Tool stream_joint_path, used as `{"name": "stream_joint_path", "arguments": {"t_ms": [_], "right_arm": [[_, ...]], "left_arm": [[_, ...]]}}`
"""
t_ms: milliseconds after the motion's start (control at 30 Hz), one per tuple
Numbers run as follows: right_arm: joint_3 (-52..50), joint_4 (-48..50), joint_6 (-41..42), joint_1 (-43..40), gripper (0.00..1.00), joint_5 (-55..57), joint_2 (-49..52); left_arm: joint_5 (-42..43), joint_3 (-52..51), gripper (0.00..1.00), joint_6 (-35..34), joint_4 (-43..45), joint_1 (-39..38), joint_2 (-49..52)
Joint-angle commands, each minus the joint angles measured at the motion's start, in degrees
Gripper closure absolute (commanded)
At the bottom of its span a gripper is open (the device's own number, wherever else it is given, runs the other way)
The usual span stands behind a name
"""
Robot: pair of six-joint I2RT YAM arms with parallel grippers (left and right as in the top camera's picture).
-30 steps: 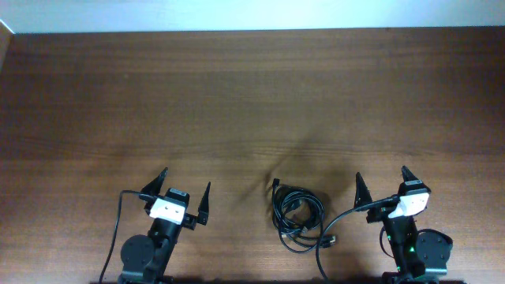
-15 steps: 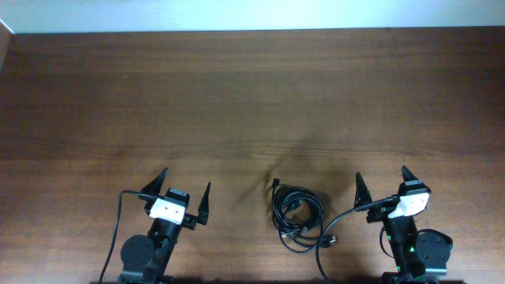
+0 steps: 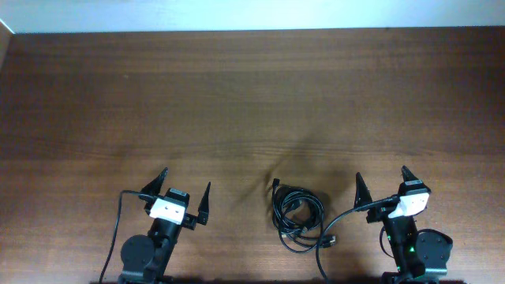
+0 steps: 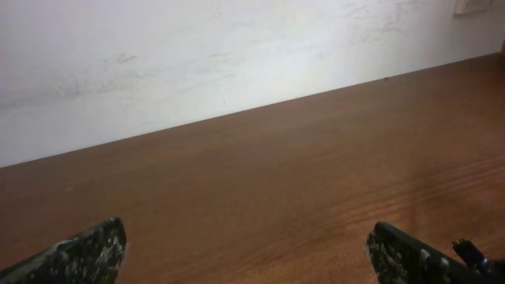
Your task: Untangle cables
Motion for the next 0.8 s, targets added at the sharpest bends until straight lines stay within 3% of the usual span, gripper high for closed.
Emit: {"name": "stream_joint_path", "arguments": {"t_ms": [0,467,600,767], "right_arm": [[-0.3,-0.5,0.2,0.5,0.01,0.9,-0.6],[-0.3,-0.5,0.2,0.5,0.01,0.9,-0.6],[-0.3,-0.5,0.2,0.5,0.01,0.9,-0.6],[-0.3,-0.5,0.2,0.5,0.01,0.9,-0.6]], "left_arm": [[0.0,-0.3,0.01,0.9,-0.1,0.4,-0.5],[1.6,0.1,0.01,-0.4,-0.7,0.3,-0.1],[1.9,2.5,0.01,-4.5,-5.8,0.3,-0.1],[2.6,8.4,0.01,-4.7,-13.6,0.3,-0.1]]}}
